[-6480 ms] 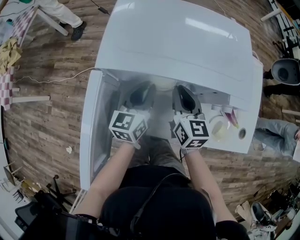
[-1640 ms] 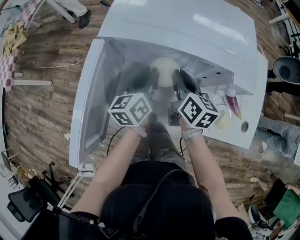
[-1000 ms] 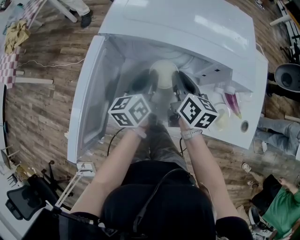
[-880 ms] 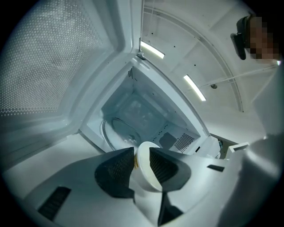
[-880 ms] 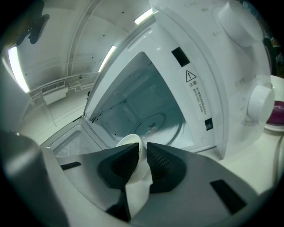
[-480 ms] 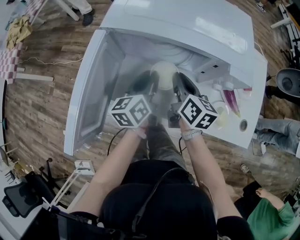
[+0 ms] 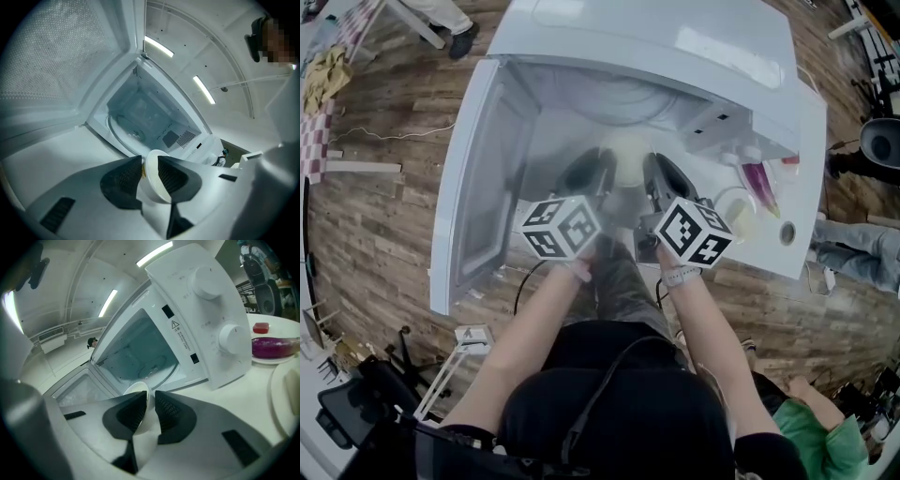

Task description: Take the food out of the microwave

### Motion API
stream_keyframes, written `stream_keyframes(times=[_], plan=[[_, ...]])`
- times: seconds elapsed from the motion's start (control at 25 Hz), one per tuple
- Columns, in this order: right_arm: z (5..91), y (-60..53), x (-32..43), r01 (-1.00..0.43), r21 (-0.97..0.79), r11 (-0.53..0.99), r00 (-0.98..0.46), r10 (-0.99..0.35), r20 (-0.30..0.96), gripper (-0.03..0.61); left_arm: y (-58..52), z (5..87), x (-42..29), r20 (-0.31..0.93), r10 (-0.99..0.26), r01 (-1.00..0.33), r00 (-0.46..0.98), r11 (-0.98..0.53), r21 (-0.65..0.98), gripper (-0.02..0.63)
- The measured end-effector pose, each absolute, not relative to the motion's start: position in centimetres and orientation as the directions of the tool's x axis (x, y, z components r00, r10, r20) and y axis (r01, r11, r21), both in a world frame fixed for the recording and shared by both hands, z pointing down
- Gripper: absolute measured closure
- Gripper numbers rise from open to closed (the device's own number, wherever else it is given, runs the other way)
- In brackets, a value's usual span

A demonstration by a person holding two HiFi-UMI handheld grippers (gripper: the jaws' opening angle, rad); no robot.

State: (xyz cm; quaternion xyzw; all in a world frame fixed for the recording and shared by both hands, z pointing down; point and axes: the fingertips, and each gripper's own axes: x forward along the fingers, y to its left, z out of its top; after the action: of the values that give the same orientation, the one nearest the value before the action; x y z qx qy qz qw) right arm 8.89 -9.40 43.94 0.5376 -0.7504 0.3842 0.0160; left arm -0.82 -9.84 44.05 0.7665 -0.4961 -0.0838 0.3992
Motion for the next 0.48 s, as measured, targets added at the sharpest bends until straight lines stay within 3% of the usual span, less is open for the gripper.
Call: stream_keyframes(times=[0.48], plan=[[45.2, -7.5, 9.4, -0.825, -0.561, 0.074, -0.383, -0.803, 0.458, 0.506, -8.4, 45.5, -0.3, 0.29, -0.792, -0.68, 0.536, -0.202, 0.705, 0.5]])
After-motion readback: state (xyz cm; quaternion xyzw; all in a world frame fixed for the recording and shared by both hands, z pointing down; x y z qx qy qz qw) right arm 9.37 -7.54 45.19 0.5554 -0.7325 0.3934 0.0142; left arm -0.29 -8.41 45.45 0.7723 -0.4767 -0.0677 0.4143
